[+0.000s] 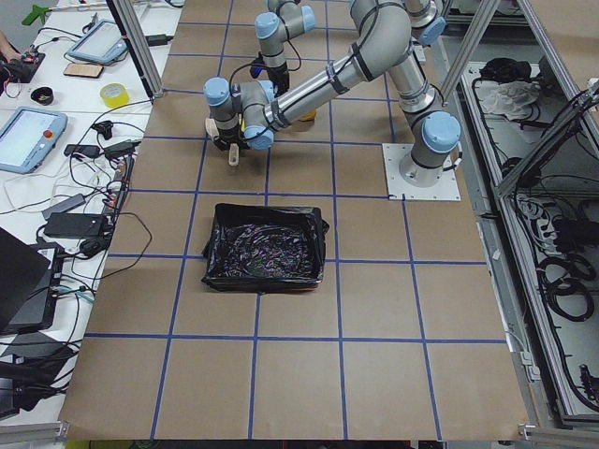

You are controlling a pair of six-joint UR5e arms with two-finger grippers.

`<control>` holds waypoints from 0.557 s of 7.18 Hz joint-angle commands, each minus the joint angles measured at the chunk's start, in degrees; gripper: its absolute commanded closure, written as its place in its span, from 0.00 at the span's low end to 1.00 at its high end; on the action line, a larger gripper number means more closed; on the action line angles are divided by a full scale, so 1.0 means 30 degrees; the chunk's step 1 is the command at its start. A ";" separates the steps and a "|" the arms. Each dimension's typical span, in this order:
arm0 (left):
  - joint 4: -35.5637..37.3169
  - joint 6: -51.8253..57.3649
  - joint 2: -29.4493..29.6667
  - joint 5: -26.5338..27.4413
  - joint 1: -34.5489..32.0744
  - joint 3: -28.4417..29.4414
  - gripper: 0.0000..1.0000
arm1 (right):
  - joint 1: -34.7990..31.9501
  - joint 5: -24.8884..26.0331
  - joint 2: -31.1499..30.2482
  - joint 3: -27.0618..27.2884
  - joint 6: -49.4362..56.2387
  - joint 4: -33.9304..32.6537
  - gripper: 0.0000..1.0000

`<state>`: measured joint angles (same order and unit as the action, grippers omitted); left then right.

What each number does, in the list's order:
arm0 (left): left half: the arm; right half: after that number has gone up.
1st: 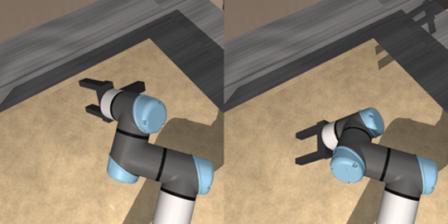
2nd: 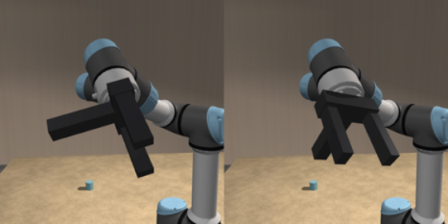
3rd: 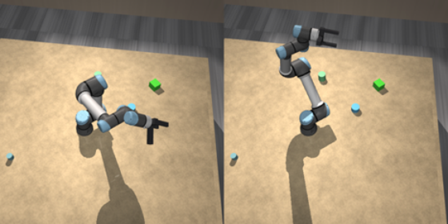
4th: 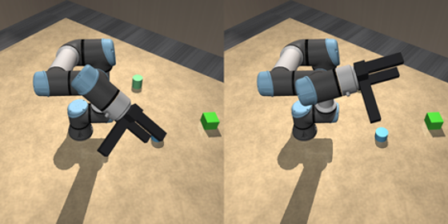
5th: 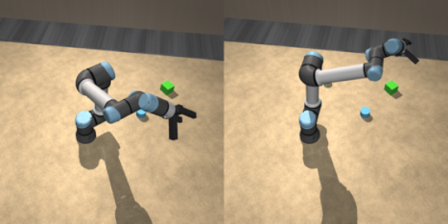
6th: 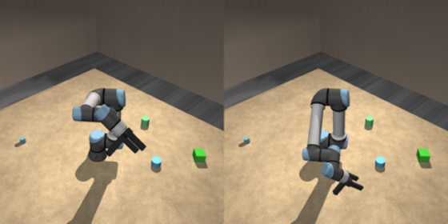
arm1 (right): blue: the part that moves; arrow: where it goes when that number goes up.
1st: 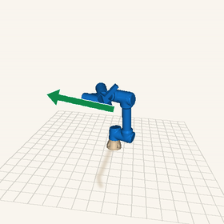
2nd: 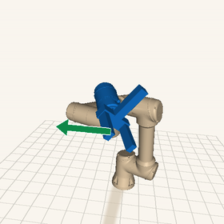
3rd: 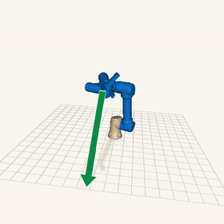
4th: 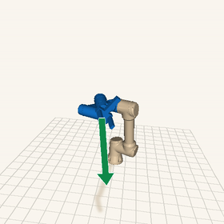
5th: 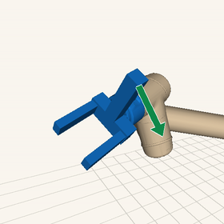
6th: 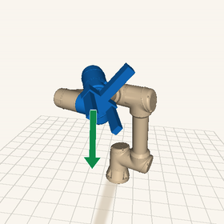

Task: Sweep and dump trash into bin
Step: 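Move the brush with the right gripper behind the yellow potato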

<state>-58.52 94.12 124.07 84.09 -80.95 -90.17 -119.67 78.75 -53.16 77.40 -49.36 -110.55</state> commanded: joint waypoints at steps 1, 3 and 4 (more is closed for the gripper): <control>-0.0004 0.0003 -0.0020 0.0008 0.0000 0.0000 1.00 | -0.0042 -0.1517 0.1133 -0.2441 -0.1819 0.0111 1.00; 0.0025 -0.0026 -0.0020 -0.0021 0.0000 0.0000 1.00 | -0.0071 -0.3069 0.1518 -0.3561 -0.3287 0.0083 1.00; 0.0025 -0.0026 -0.0020 -0.0022 0.0000 0.0000 1.00 | -0.0072 -0.3018 0.1432 -0.3651 -0.3408 0.0257 1.00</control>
<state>-58.48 94.05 124.02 84.05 -80.95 -90.18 -119.85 70.63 -48.96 67.44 -58.34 -110.16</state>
